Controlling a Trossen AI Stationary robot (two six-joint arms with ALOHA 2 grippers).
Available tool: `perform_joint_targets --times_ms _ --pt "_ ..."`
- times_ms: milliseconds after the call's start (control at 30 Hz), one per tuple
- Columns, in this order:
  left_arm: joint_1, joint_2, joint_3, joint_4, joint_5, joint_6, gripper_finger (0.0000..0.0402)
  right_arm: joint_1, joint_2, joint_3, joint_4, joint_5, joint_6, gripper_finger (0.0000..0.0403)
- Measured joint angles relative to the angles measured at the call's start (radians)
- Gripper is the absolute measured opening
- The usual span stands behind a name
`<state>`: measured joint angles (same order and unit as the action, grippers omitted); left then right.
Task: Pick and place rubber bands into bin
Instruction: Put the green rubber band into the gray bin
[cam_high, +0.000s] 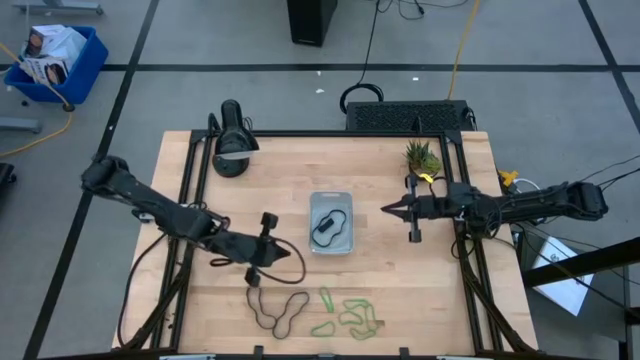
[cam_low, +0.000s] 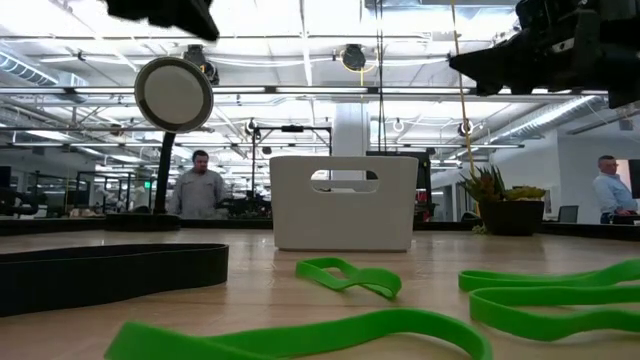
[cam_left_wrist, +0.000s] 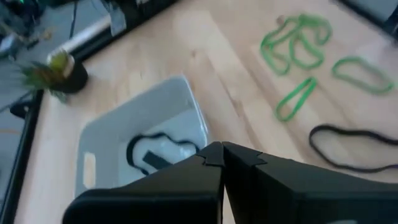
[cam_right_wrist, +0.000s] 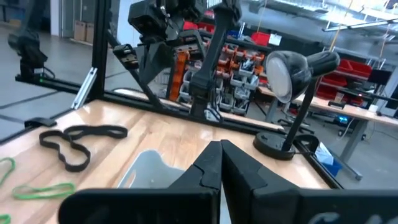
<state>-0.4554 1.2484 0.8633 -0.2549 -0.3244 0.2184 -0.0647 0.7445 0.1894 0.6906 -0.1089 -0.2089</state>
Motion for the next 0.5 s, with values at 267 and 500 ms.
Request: perform_joint_targets --times_ms 267,500 --pt "-0.035 -0.306 -0.210 0.137 -0.039 0.050 0.0001 0.000 -0.016 0.000 -0.016 0.000 0.007 0.0000" --pt "-0.008 -0.567 -0.552 0.458 -0.037 0.040 0.0001 0.000 -0.015 0.000 -0.025 -0.001 0.014 0.0000"
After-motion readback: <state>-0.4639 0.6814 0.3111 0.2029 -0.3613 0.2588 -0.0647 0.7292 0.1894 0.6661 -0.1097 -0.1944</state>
